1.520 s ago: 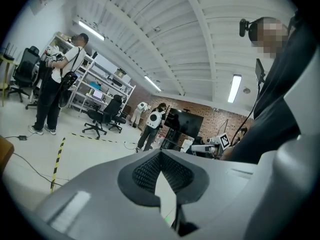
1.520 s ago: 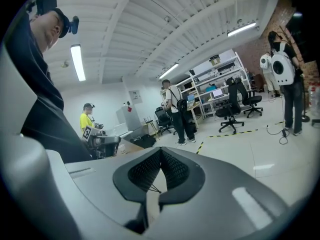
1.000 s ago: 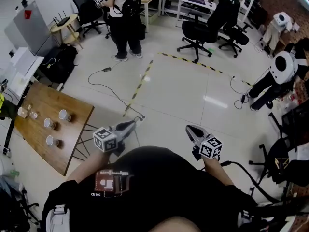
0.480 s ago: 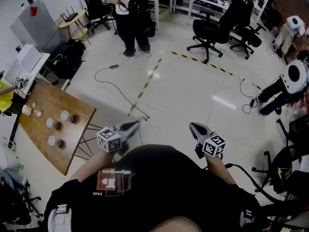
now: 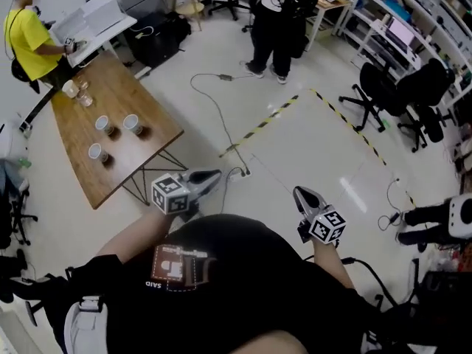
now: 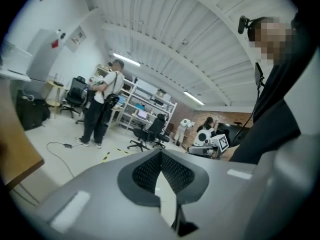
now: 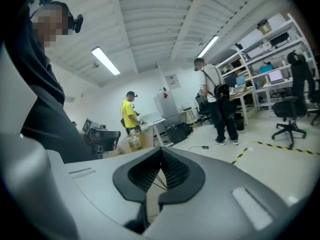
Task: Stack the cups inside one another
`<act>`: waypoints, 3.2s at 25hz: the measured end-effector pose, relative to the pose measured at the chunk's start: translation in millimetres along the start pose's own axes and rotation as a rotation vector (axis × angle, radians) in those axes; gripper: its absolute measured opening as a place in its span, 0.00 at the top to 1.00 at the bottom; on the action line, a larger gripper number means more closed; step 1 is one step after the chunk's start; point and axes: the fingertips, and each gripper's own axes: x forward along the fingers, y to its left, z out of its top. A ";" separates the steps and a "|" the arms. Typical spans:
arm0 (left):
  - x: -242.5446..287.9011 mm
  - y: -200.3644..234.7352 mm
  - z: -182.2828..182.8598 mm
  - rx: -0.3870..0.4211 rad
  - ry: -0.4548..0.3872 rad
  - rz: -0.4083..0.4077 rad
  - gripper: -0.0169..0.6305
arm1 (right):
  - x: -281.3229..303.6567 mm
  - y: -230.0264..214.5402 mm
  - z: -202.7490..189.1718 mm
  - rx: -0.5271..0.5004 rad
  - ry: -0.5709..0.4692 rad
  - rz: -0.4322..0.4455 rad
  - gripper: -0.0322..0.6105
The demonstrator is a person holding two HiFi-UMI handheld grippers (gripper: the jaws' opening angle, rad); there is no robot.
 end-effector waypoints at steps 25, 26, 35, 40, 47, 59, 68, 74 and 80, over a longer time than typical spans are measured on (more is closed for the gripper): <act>-428.7 234.0 4.0 -0.190 -0.418 0.719 0.97 | 455.0 287.8 37.5 -0.270 0.319 0.655 0.93; -433.4 237.7 3.0 -0.197 -0.421 0.741 0.97 | 467.8 289.5 37.2 -0.271 0.327 0.671 0.93; -438.4 267.6 16.2 -0.223 -0.426 1.011 0.97 | 574.8 291.7 47.8 -0.301 0.395 0.915 0.93; -402.8 290.7 32.1 -0.242 -0.391 1.097 0.97 | 614.4 275.5 66.8 -0.319 0.401 1.026 0.93; -352.1 329.3 53.8 -0.187 -0.257 1.024 0.97 | 637.1 234.9 67.0 -0.265 0.426 0.970 0.92; -267.9 382.8 24.0 0.151 0.237 0.696 0.90 | 608.8 215.9 48.6 -0.271 0.466 0.770 0.92; -215.2 423.2 -9.5 0.501 0.774 0.610 0.85 | 600.5 184.9 53.9 -0.258 0.463 0.734 0.92; -204.2 438.6 -32.9 0.500 0.922 0.581 0.85 | 598.8 165.9 56.9 -0.249 0.472 0.719 0.92; -202.6 440.0 -39.3 0.455 0.925 0.578 0.95 | 600.6 159.5 58.2 -0.249 0.476 0.715 0.92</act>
